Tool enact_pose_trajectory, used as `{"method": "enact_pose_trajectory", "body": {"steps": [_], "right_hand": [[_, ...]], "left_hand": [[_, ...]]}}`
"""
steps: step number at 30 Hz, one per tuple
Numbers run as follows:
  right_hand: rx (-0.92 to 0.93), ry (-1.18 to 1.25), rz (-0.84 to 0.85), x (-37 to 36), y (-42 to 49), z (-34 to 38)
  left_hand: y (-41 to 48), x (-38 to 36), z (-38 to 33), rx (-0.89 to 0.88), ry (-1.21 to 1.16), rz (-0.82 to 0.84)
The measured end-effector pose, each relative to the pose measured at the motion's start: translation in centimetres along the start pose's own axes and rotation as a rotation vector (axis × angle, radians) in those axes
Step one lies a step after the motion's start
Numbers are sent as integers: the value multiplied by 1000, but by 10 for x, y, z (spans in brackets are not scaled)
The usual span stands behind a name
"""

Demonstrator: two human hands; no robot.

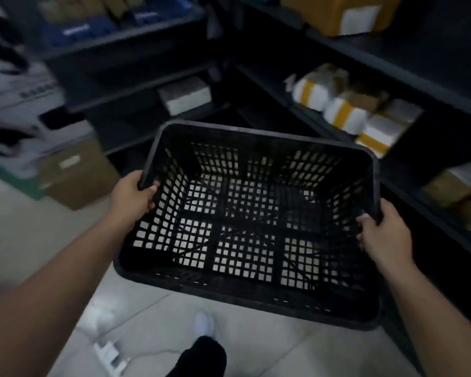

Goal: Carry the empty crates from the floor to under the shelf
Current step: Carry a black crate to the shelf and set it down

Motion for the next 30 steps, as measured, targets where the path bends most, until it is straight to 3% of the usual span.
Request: {"method": "enact_pose_trajectory", "body": {"steps": [7,16,22,30], "right_hand": [[189,-3,171,-148,67,134],[251,-102,283,-320,150,260],[282,-124,322,-414,215,304],[292,-235,408,-579,339,315]], "left_hand": [[69,99,96,149,-90,-194],[211,145,179,310,-141,-273],[297,140,206,390,-109,-324],[390,62,287,618,-142,-435]]}}
Point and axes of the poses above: each hand's wrist, its own y-axis towards the middle knuckle, its own x-axis out of the back of the hand, z = x × y, the point moved 10 cm from there along y, towards the middle knuckle, and after that the axes turned 1 degree about x, right-handed, at the moved point
